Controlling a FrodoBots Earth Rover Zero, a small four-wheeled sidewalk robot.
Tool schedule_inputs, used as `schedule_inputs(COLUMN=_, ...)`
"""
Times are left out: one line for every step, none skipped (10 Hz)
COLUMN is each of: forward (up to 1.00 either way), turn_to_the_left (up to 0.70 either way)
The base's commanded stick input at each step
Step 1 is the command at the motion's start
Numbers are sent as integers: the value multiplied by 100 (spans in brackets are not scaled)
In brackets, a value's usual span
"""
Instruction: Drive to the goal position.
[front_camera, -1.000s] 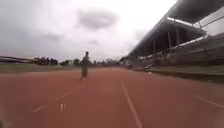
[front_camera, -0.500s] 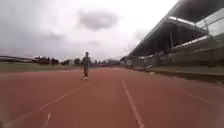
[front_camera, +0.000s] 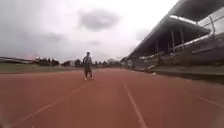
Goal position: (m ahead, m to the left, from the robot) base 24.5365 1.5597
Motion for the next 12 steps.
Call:
schedule_inputs(forward=70, turn_to_the_left=-21)
schedule_inputs(forward=70, turn_to_the_left=0)
schedule_inputs(forward=70, turn_to_the_left=0)
schedule_inputs(forward=70, turn_to_the_left=0)
schedule_inputs(forward=70, turn_to_the_left=0)
schedule_inputs(forward=70, turn_to_the_left=0)
schedule_inputs(forward=70, turn_to_the_left=0)
schedule_inputs(forward=70, turn_to_the_left=0)
schedule_inputs(forward=70, turn_to_the_left=0)
schedule_inputs(forward=70, turn_to_the_left=0)
schedule_inputs(forward=70, turn_to_the_left=0)
schedule_inputs(forward=70, turn_to_the_left=0)
